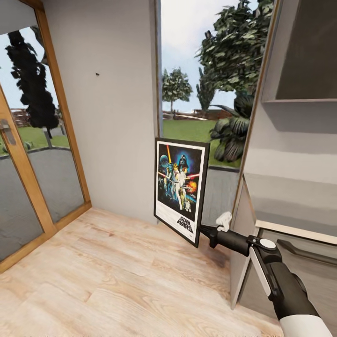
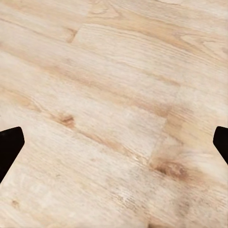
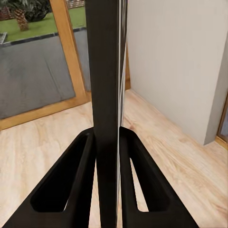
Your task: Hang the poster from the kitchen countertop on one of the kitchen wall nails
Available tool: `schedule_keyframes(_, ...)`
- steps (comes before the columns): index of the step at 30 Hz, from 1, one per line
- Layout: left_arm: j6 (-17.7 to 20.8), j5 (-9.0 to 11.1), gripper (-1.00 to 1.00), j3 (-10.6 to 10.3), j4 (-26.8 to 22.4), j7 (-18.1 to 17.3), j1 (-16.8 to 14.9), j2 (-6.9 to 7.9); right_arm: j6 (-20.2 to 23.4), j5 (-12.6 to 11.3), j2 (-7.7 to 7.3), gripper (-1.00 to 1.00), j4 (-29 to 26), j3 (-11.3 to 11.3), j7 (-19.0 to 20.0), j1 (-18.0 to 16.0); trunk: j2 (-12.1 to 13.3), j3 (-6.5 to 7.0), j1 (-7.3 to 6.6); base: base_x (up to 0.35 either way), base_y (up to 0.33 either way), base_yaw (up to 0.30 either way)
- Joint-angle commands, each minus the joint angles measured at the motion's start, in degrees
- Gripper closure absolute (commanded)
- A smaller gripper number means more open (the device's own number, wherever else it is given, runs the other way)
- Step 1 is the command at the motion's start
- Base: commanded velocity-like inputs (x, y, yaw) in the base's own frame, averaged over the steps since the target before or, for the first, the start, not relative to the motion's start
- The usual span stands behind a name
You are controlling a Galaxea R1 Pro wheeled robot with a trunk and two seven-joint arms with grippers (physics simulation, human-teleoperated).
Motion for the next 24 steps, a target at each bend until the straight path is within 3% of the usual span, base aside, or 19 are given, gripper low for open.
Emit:
schedule_keyframes(1,-0.1,0.0,-1.00,0.0,-0.1,0.0,0.0,0.00,0.6,-0.2,0.01,1.00,0.0,-0.1,0.4,0.0,0.0,-0.14,0.00,0.000,0.000,0.000)
schedule_keyframes(24,-0.1,0.0,-1.00,0.0,0.4,0.0,0.0,0.00,0.6,-0.3,0.01,1.00,0.0,-0.1,0.4,0.0,9.2,3.83,-5.05,0.000,0.000,0.000)
